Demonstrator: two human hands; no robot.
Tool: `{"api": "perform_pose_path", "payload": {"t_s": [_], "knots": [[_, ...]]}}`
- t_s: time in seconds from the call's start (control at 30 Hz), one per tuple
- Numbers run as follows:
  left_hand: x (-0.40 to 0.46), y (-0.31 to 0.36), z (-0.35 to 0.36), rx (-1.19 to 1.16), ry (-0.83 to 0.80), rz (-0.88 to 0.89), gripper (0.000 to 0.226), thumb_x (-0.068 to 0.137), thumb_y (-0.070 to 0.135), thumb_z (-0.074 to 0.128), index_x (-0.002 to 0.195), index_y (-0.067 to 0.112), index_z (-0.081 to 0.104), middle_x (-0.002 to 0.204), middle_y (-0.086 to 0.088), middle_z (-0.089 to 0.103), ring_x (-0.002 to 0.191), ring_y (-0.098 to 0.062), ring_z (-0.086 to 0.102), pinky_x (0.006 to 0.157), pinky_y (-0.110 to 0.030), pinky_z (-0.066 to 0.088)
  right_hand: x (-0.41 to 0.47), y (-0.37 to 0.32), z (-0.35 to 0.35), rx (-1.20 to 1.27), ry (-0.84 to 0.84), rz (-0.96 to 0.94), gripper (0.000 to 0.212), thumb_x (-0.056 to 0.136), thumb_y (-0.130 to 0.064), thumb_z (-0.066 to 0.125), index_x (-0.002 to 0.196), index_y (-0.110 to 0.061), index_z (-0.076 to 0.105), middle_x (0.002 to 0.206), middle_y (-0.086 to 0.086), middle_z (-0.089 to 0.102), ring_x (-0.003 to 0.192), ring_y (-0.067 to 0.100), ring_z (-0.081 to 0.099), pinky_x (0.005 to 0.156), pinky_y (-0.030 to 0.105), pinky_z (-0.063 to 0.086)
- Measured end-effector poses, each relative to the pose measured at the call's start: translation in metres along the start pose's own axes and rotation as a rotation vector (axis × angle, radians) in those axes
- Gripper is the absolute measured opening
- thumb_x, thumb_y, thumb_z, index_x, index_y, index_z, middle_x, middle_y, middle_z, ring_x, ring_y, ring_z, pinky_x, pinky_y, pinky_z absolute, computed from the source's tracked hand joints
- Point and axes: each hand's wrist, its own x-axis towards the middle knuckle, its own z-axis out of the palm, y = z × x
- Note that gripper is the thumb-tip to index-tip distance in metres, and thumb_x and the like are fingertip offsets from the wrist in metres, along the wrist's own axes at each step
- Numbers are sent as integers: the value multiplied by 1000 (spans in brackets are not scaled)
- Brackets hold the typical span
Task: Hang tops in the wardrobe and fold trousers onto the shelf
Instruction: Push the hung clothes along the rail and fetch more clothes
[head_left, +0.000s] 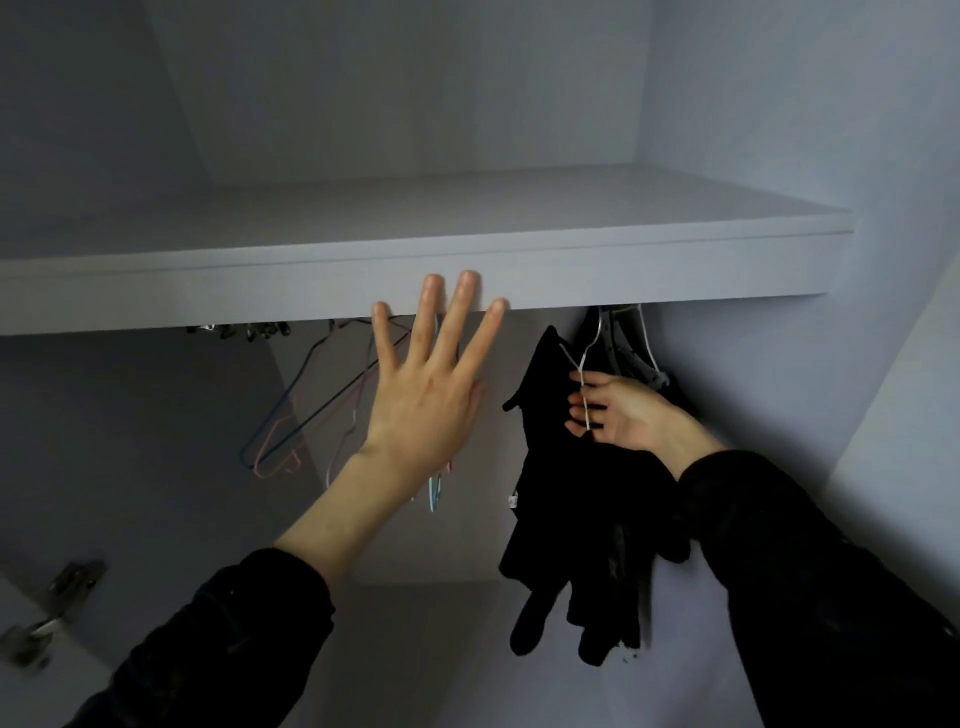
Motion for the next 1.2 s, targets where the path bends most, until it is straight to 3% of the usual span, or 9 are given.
{"api": "perform_pose_path", "payload": {"t_s": [0.1, 0.2, 0.27, 0.47, 0.67, 0.8, 1.0, 1.1, 1.2], "knots": [[1, -1, 4, 54, -4, -4, 93, 78, 28, 67, 150, 20, 9, 156, -11, 3, 143, -37, -11, 106, -68, 2, 17, -15, 2, 6, 27, -73, 39, 99, 3, 35, 134, -10, 45, 86, 7, 54, 71, 17, 49, 61, 28, 48], [2, 0, 5, 80, -14, -7, 98, 75, 29, 70, 150, 20, 7, 156, -11, 3, 142, -37, -10, 105, -68, 2, 30, -28, 2, 34, 51, -147, 40, 98, 2, 39, 136, -10, 43, 86, 6, 57, 65, 15, 46, 44, 19, 45], [2, 0, 4, 83, -26, -11, 99, 75, 29, 70, 151, 20, 7, 156, -10, 2, 142, -36, -14, 105, -68, 1, 39, -35, 1, 60, 49, -174, 41, 96, 3, 42, 136, -10, 43, 86, 6, 57, 62, 14, 45, 41, 17, 43], [1, 1, 0, 100, -44, -18, 100, 74, 26, 72, 150, 19, 8, 156, -11, 2, 142, -36, -8, 106, -68, 2, 60, -42, -12, 9, 59, -142, 44, 99, 2, 37, 141, -9, 37, 89, 6, 60, 75, 18, 56, 50, 17, 51], [2, 2, -2, 109, -60, -36, 98, 76, 23, 69, 151, 20, 5, 156, -11, 1, 141, -35, -18, 107, -66, -1, 69, -39, -30, 40, 72, -158, 42, 99, 3, 33, 140, -7, 38, 92, 8, 58, 79, 20, 58, 56, 21, 54], [3, 3, -2, 119, -80, -43, 100, 76, 27, 70, 150, 20, 3, 156, -11, -1, 140, -35, -19, 107, -66, -1, 70, -43, -36, 133, 5, -228, 42, 100, 0, 37, 140, -10, 39, 97, 6, 60, 84, 21, 60, 71, 26, 50], [2, 4, -5, 122, -92, -52, 99, 76, 26, 71, 150, 20, 6, 156, -11, 0, 140, -34, -20, 108, -66, 0, 80, -59, -44, 53, 62, -216, 37, 100, -4, 37, 137, -4, 38, 107, 7, 60, 82, 22, 61, 69, 26, 52], [2, 4, -5, 124, -99, -57, 101, 75, 25, 71, 150, 21, 4, 156, -10, 0, 140, -34, -19, 108, -66, 1, 95, -65, -45, -14, 182, -194, 36, 103, -7, 32, 137, 2, 36, 133, 18, 50, 108, 36, 59, 82, 31, 48], [2, 5, -5, 122, -108, -59, 100, 76, 26, 71, 150, 21, 3, 156, -10, 0, 140, -35, -18, 109, -65, 2, 107, -66, -44, -73, 313, -157, 38, 104, -10, 27, 139, 4, 33, 140, 22, 44, 125, 39, 48, 87, 34, 42]]}}
